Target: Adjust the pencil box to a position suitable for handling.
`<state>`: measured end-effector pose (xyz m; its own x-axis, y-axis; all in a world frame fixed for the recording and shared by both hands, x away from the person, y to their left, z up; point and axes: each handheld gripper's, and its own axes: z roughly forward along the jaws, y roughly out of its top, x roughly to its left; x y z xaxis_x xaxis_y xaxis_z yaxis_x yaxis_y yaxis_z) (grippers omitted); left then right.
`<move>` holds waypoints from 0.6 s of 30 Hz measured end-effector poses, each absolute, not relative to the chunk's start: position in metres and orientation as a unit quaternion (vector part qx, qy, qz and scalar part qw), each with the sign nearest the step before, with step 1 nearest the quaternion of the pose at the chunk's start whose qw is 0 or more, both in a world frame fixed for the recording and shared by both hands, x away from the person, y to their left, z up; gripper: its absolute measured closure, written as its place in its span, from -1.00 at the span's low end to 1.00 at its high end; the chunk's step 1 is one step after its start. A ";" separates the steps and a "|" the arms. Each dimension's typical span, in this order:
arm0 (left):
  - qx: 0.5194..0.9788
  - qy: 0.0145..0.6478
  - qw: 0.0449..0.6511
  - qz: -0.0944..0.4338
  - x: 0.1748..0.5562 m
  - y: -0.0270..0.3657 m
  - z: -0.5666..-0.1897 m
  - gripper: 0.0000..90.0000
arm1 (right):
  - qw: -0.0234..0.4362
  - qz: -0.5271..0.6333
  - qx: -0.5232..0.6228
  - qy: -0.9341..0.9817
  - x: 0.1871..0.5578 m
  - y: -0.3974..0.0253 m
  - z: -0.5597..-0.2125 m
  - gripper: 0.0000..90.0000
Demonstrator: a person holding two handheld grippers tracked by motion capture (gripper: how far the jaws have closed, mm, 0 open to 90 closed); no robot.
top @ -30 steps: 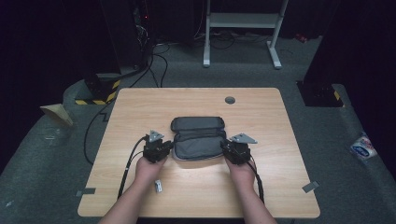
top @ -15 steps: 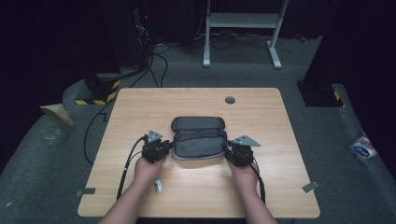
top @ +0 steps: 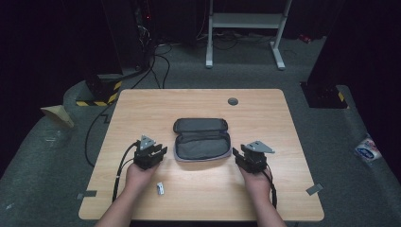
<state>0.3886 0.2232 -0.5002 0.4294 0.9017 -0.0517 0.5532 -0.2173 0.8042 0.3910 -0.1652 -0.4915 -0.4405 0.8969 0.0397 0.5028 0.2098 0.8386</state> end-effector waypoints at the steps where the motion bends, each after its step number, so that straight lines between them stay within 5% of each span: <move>1: 0.748 0.487 0.395 0.220 0.386 0.226 -0.501 0.52 | 0.239 0.412 0.473 0.741 0.389 -0.168 -0.493 0.27; 18: 0.780 0.474 0.356 0.201 0.300 0.256 -0.513 0.55 | 0.254 0.355 0.482 0.760 0.350 -0.205 -0.515 0.17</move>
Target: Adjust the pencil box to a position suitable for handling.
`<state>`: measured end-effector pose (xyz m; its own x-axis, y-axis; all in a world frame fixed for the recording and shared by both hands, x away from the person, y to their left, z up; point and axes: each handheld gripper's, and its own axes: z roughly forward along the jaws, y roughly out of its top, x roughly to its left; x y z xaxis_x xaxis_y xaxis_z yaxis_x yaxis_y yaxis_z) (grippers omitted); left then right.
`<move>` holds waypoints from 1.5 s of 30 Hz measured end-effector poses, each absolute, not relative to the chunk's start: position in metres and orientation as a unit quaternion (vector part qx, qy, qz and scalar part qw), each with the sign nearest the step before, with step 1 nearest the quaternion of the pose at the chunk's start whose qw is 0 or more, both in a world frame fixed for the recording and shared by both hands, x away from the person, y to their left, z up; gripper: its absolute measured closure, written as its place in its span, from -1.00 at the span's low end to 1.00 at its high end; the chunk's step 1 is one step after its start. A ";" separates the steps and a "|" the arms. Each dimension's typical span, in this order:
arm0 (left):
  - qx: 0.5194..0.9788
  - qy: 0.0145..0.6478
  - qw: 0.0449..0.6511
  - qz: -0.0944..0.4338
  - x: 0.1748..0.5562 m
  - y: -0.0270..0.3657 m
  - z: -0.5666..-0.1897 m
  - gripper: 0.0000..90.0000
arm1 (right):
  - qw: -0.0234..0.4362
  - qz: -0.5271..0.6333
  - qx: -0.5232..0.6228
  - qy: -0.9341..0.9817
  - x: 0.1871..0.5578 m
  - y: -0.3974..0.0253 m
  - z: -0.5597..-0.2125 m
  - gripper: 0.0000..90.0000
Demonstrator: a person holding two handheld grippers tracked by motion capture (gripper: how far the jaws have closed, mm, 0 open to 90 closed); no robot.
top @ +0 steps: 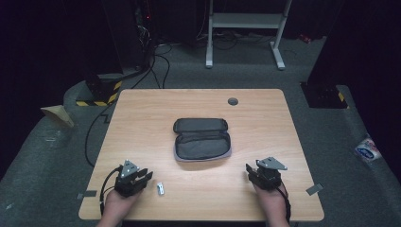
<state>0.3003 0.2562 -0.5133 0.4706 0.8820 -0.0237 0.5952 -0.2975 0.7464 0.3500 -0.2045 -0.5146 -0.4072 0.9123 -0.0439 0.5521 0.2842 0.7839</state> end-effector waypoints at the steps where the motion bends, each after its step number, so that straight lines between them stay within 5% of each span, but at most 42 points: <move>1: 0.782 0.472 0.352 0.202 0.296 0.255 -0.514 0.55 | 0.257 0.352 0.475 0.765 0.349 -0.205 -0.514 0.17; 27: 0.804 0.432 0.354 0.202 0.295 0.215 -0.520 0.54 | 0.246 0.331 0.492 0.767 0.343 -0.216 -0.522 0.16; 37: 0.804 0.405 0.395 0.182 0.276 0.217 -0.510 0.28 | 0.245 0.332 0.492 0.767 0.343 -0.216 -0.522 0.16; 45: 0.821 0.396 0.374 0.171 0.275 0.207 -0.520 0.32 | 0.239 0.335 0.496 0.765 0.344 -0.217 -0.522 0.16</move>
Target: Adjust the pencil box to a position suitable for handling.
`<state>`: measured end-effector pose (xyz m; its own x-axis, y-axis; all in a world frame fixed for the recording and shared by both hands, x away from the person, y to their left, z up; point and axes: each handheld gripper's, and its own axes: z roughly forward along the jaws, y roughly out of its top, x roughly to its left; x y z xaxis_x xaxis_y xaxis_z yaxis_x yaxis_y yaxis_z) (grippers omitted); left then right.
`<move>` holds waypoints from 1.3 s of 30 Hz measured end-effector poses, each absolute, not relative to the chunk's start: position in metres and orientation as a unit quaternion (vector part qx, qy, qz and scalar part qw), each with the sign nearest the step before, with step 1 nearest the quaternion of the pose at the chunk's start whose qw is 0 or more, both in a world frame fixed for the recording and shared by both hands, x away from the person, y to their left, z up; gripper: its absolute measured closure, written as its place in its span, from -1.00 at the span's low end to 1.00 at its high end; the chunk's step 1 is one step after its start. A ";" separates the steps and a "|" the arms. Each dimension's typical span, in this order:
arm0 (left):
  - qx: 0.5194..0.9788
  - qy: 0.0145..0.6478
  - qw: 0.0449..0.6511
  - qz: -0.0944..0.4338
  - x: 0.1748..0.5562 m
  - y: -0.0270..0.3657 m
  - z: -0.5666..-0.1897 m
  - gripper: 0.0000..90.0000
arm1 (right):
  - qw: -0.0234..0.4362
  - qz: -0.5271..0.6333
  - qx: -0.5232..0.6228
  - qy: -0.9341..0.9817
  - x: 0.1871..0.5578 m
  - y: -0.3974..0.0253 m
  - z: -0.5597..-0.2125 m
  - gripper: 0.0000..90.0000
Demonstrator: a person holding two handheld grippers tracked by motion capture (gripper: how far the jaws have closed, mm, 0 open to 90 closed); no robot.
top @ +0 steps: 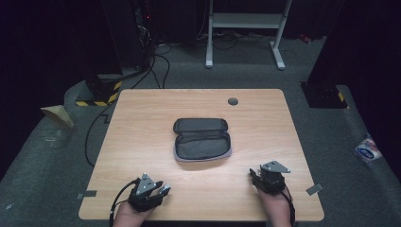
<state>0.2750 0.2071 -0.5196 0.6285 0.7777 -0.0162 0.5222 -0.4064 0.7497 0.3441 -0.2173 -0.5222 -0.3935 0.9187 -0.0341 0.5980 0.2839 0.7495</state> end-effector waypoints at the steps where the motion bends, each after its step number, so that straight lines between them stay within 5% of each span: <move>1: 0.825 0.392 0.368 0.174 0.275 0.206 -0.521 0.34 | 0.239 0.334 0.497 0.764 0.344 -0.217 -0.522 0.16; 11: 0.824 0.386 0.371 0.186 0.275 0.210 -0.525 0.60 | 0.239 0.333 0.494 0.767 0.344 -0.217 -0.522 0.16; 39: 0.796 0.412 0.399 0.197 0.290 0.226 -0.518 0.61 | 0.227 0.332 0.499 0.768 0.347 -0.216 -0.523 0.02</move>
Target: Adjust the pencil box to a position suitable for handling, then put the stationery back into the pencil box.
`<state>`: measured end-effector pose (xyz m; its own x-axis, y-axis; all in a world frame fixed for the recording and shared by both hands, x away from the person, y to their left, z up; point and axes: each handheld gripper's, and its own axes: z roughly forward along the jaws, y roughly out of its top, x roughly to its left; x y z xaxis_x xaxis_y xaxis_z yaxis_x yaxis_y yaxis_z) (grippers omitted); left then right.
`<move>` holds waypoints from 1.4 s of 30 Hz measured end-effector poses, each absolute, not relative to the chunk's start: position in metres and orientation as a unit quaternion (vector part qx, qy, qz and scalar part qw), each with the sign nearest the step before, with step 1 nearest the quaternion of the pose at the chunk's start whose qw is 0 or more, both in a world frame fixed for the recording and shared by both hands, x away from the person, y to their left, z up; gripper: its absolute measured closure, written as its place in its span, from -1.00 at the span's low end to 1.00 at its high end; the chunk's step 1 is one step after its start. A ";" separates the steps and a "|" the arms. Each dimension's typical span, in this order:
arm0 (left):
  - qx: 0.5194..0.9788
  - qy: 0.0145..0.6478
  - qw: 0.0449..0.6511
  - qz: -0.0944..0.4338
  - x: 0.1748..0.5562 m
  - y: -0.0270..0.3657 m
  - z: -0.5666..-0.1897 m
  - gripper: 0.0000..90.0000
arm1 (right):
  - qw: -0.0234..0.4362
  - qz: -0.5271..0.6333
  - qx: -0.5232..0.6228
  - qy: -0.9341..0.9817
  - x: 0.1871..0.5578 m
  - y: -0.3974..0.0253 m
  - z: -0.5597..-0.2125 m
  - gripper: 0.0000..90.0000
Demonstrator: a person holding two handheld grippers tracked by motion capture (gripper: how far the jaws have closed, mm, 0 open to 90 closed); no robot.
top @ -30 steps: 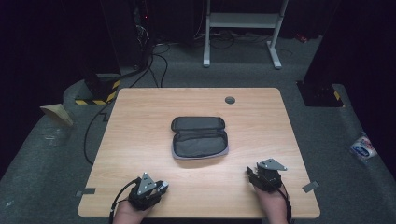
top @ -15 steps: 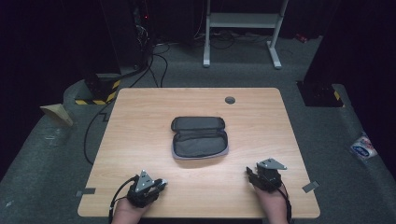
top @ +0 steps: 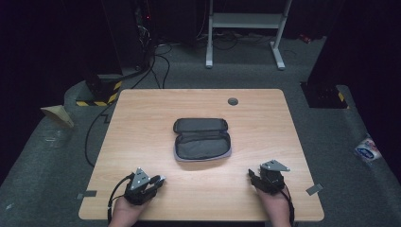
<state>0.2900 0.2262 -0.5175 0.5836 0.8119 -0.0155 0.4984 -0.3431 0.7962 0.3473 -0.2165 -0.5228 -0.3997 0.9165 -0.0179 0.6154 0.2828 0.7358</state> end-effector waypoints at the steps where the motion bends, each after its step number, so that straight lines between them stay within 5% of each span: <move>1: 0.795 0.413 0.399 0.196 0.290 0.226 -0.517 0.61 | 0.227 0.332 0.499 0.768 0.347 -0.216 -0.523 0.02; 42: 0.767 0.397 0.460 0.207 0.319 0.194 -0.479 0.61 | 0.224 0.331 0.499 0.769 0.347 -0.216 -0.523 -0.04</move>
<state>0.3193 0.1938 -0.4794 0.5983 0.7998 -0.0480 0.4192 -0.2614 0.8695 0.3474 -0.2161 -0.5229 -0.4021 0.9155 -0.0146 0.6180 0.2832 0.7334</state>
